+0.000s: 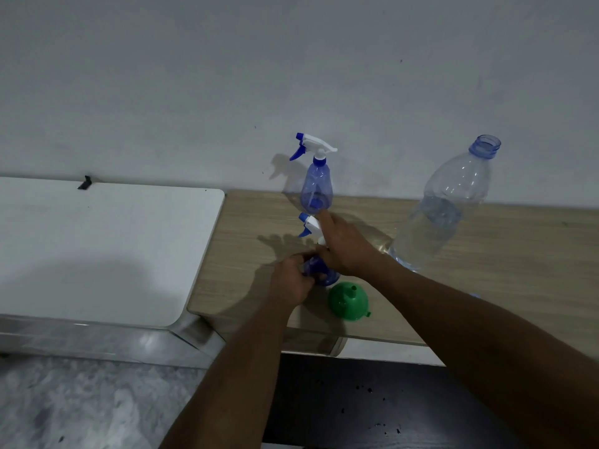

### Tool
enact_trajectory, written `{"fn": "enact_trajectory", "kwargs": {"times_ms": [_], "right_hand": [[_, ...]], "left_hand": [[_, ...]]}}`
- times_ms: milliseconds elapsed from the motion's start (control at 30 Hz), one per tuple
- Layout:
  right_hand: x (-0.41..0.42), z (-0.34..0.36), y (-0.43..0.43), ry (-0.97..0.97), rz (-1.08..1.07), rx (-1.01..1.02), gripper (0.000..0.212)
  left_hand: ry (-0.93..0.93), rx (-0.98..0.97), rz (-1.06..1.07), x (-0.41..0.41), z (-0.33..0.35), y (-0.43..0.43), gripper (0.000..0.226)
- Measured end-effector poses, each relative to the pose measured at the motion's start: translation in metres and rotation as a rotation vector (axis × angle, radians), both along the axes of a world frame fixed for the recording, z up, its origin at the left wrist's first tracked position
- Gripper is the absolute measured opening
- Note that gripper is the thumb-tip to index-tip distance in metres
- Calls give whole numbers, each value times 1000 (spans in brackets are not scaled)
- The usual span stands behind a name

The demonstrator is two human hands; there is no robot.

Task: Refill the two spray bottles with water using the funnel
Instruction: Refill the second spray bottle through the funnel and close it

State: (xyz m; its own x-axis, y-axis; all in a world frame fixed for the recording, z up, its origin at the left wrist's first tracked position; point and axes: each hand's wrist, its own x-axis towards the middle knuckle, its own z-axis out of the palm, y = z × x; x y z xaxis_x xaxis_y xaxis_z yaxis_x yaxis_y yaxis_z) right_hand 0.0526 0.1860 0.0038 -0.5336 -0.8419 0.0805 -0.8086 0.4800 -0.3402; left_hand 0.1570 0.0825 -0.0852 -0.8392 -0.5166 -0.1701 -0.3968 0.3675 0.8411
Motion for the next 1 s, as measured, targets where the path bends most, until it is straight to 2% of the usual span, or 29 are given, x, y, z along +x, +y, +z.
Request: {"fn": "enact_trajectory", "kwargs": {"times_ms": [333,500,633,733,800,867,1000], "right_hand": [[-1,-1,0,19,5,7,53],[-1,-3,1,-65,2,-15,57],[1,-7,-1,-203,-116,-103,55],[-1,-10,2,-286,-276,-302,47],[-1,-5,4,-389,-399,-439,44],[1,-2,5,-523,-478,-522,36],[11,-9,-2,-863,-628,-714,9]], "left_hand": [[-7,26,1,2,6,0,52],[-15,8,-2,1,5,0,51],[-12,25,-61,1,12,-5,51],[26,104,-112,3,27,-15,50],[-17,151,-109,5,37,-25,55],[-76,255,-95,8,48,-33,60],[-173,528,-94,26,66,-40,55]]}}
